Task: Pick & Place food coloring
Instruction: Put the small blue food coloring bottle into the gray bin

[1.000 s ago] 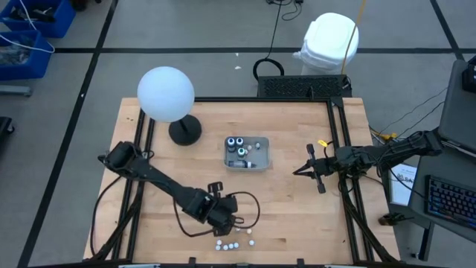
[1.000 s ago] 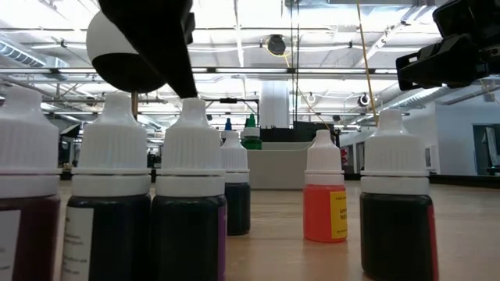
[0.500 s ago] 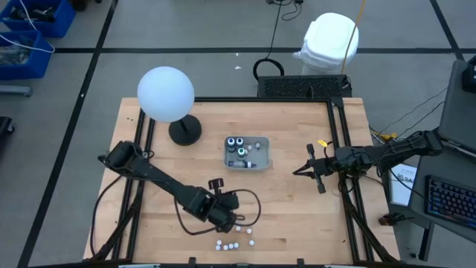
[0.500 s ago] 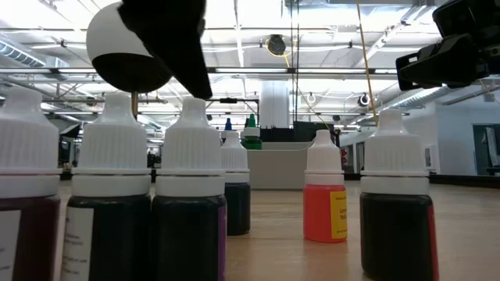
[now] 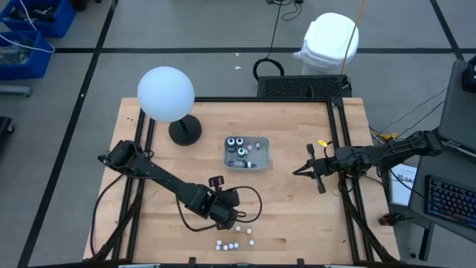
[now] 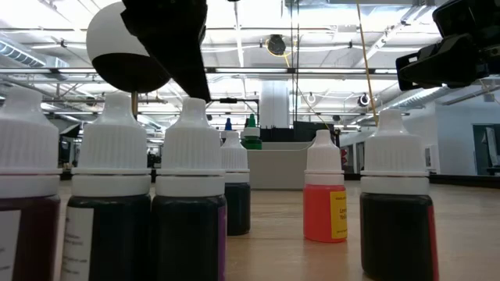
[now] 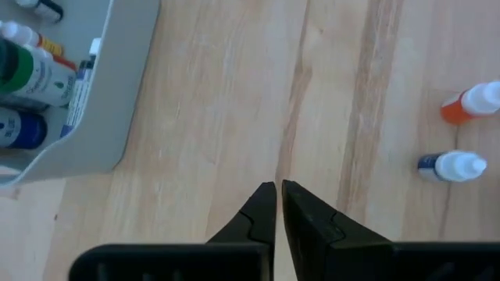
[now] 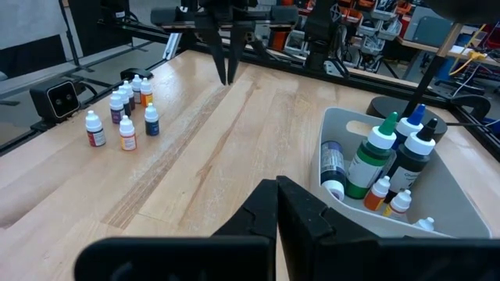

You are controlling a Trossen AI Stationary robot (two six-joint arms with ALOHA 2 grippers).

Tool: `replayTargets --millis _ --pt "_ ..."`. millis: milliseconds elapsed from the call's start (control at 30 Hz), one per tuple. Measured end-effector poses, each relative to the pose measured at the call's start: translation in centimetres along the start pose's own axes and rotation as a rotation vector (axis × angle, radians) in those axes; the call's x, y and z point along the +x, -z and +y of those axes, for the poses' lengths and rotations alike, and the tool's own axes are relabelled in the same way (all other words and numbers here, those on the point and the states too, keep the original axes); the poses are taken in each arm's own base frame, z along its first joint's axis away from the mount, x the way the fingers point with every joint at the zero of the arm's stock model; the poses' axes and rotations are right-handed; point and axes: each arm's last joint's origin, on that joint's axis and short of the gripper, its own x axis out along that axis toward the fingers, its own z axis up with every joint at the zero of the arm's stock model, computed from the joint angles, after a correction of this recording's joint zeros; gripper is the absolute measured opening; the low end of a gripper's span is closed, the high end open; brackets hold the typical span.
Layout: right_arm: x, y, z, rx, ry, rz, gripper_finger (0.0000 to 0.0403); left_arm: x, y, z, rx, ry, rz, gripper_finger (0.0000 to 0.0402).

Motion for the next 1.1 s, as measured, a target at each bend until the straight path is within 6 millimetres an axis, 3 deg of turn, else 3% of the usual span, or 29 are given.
replayTargets --millis 167,533,900,1100 --pt "0.0 0.0 0.0 0.000 0.000 0.000 0.0000 0.1 0.1 0.2 -0.003 0.020 0.045 0.0005" --pt "0.0 0.0 0.0 0.000 0.000 0.000 0.0000 -0.3 0.2 -3.0 -0.004 0.221 -0.036 0.0011" --pt "0.0 0.0 0.0 0.000 -0.001 0.003 0.0000 -0.2 -0.3 -4.0 0.055 0.296 -0.103 0.0154" --pt "0.1 0.0 0.0 0.000 -0.001 0.004 0.0000 0.7 -0.1 -4.4 0.118 0.289 -0.101 0.0207"
